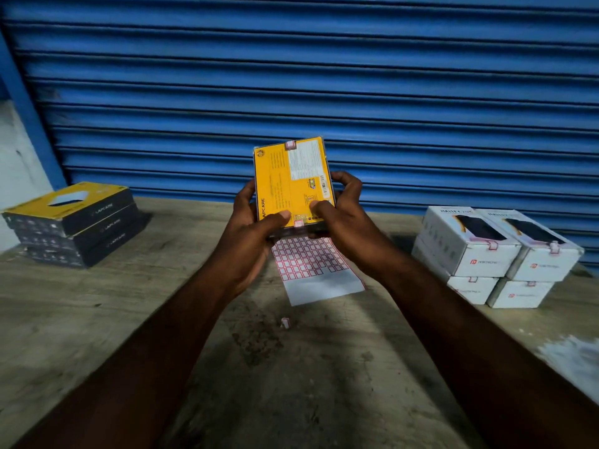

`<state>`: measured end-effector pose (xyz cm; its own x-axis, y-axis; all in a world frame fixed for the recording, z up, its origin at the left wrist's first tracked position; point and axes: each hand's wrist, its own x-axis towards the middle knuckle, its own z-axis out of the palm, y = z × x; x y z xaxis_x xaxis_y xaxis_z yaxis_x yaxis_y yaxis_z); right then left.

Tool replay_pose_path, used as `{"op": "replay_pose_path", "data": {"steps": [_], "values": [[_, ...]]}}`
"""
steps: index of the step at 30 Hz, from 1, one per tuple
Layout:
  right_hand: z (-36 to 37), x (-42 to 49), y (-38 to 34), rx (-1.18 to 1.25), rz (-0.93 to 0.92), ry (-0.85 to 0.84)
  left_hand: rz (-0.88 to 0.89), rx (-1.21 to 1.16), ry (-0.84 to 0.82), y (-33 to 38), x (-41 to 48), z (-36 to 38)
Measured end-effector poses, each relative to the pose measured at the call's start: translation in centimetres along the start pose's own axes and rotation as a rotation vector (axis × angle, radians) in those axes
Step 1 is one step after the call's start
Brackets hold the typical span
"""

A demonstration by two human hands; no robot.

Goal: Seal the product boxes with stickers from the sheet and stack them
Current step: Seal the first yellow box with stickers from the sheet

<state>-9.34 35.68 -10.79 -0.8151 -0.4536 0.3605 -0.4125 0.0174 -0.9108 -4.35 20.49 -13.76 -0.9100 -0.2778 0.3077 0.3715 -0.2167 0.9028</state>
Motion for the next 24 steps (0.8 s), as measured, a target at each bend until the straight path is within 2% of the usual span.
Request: {"op": "replay_pose_path", "data": {"steps": [6, 11, 13, 19, 24], "values": [[0.1, -0.1, 0.2, 0.068, 0.05, -0.017, 0.014, 0.209, -0.013, -0.4, -0.1, -0.4], [-0.2, 0.1, 0.8, 0.005, 0.071, -0.056, -0.013, 0.06, -0.019, 0.2, -0.1, 0.0], [-0.4, 0.0, 0.8, -0.02, 0.068, -0.09, -0.005, 0.075, -0.047, 0.1, -0.2, -0.1], [-1.0, 0.0, 0.9, -0.103, 0.077, -0.143, 0.093, 0.313, -0.105, -0.5, -0.3, -0.9], [-1.2, 0.4, 1.1, -0.093, 0.111, -0.137, 0.211, 0.593, -0.059, -0.8, -0.2, -1.1]]}}
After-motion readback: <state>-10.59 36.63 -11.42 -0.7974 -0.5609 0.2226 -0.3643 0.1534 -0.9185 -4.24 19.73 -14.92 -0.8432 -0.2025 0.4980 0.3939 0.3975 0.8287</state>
